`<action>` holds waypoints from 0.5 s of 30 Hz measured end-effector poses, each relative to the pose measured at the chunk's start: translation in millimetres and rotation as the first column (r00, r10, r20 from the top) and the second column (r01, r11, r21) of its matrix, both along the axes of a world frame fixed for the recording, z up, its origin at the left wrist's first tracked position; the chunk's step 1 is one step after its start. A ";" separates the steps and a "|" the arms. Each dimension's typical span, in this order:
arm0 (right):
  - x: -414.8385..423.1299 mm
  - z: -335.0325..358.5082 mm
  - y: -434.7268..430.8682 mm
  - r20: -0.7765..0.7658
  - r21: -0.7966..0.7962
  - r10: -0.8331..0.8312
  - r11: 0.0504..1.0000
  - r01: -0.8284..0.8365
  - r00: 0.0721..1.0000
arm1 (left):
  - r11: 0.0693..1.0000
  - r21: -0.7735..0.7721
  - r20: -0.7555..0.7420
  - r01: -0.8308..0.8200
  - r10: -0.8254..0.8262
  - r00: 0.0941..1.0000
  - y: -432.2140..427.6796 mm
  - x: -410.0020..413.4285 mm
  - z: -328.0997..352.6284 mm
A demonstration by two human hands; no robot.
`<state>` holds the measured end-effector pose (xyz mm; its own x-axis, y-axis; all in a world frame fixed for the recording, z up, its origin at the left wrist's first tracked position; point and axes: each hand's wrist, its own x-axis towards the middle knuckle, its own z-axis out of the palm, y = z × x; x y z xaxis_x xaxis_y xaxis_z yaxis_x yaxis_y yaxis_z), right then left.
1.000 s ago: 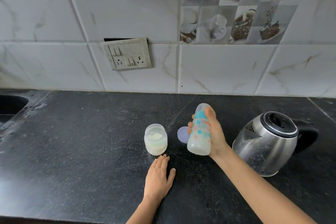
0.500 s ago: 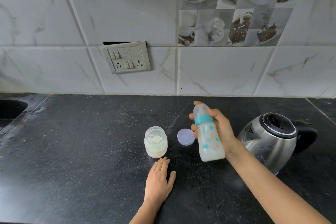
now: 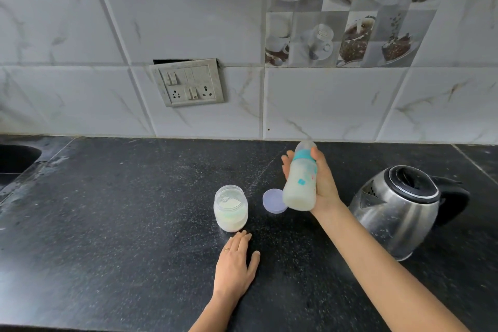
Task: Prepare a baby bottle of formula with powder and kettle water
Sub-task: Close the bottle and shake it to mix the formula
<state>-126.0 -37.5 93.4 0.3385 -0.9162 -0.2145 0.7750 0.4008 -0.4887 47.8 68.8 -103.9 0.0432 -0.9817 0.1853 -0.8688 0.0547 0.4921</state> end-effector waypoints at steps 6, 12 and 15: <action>2.5 1.1 15.9 -0.094 -0.157 0.174 0.970 -0.187 0.980 | 1.000 0.001 0.009 -0.005 0.005 1.000 -0.3 0.7 0.5; 2.1 3.2 11.0 0.105 0.031 0.143 0.989 -0.146 0.984 | 1.000 0.002 0.002 -0.007 0.007 1.000 1.5 -0.3 0.9; 2.1 -1.3 18.0 0.015 -0.161 0.250 0.956 -0.244 0.968 | 1.000 0.001 0.003 -0.011 0.011 1.000 0.1 0.5 0.6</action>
<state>-124.0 -19.5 92.1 0.5634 -0.8241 -0.0587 0.6791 0.5025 -0.5351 48.3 68.8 -103.2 0.0533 -0.9814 0.1846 -0.8707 0.0448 0.4898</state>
